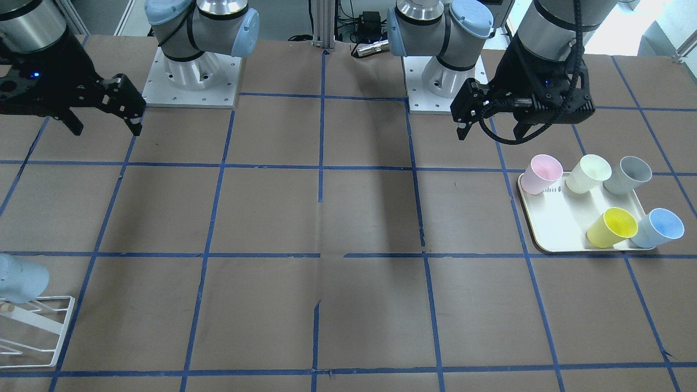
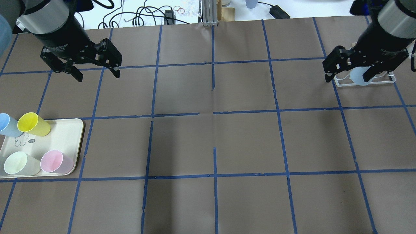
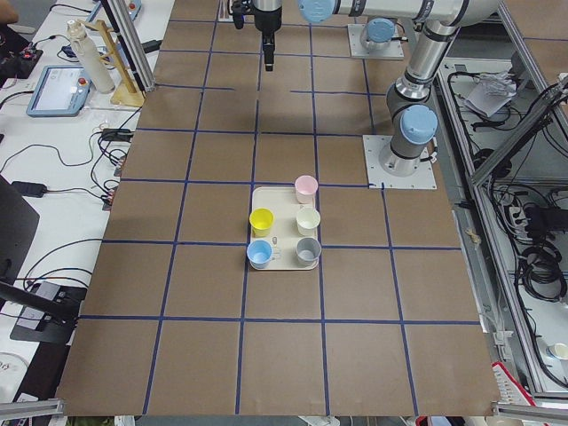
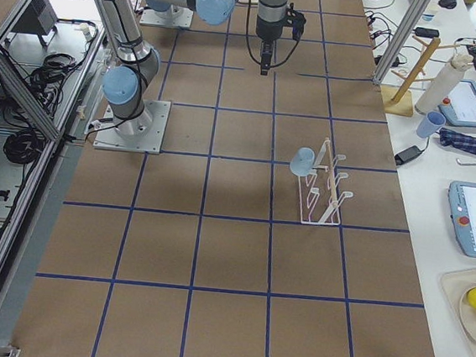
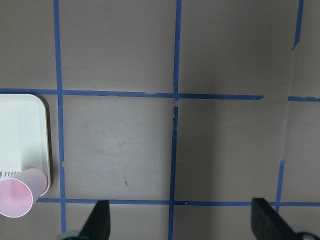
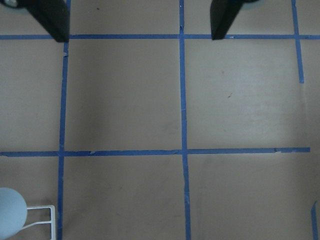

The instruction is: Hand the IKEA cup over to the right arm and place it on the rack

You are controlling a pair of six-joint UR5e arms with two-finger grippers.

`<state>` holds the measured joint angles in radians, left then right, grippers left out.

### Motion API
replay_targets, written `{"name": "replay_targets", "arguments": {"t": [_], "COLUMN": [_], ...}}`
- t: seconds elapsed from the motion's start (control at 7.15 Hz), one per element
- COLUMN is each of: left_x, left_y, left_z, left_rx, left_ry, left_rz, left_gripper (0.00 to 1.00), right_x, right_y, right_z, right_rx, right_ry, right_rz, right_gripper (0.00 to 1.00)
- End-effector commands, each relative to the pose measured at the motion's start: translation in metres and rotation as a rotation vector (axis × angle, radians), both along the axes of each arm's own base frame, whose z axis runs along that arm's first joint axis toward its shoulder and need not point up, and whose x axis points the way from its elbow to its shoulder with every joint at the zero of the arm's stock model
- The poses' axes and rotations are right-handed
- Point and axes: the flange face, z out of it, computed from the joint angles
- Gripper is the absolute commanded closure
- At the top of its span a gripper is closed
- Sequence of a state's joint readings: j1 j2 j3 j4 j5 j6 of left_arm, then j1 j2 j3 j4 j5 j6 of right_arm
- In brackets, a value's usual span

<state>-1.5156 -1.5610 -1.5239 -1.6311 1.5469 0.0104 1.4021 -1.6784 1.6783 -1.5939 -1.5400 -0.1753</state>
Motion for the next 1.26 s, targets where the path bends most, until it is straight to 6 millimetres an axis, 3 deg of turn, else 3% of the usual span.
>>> {"name": "replay_targets", "arguments": {"t": [0.0,0.42,0.7,0.84,1.12], "left_x": [0.0,0.0,0.0,0.0,0.001], "left_y": [0.0,0.001,0.002,0.002,-0.003], "left_z": [0.0,0.001,0.003,0.002,0.004], "left_rx": [-0.001,-0.002,-0.007,-0.005,-0.006], "left_ry": [0.001,0.001,-0.001,-0.001,-0.004], "left_rz": [0.004,0.004,0.004,0.004,0.004], "left_gripper": [0.0,0.0,0.0,0.0,0.0], "right_x": [0.03,0.051,0.075,0.074,0.067], "right_y": [0.027,0.039,0.047,0.049,0.05], "right_z": [0.014,0.016,0.005,-0.007,-0.01], "right_rx": [0.005,0.023,0.048,0.07,0.095], "right_ry": [0.005,-0.009,0.0,0.003,0.008], "right_rz": [0.021,-0.002,-0.001,0.01,-0.003], "right_gripper": [0.0,0.0,0.0,0.0,0.0]}}
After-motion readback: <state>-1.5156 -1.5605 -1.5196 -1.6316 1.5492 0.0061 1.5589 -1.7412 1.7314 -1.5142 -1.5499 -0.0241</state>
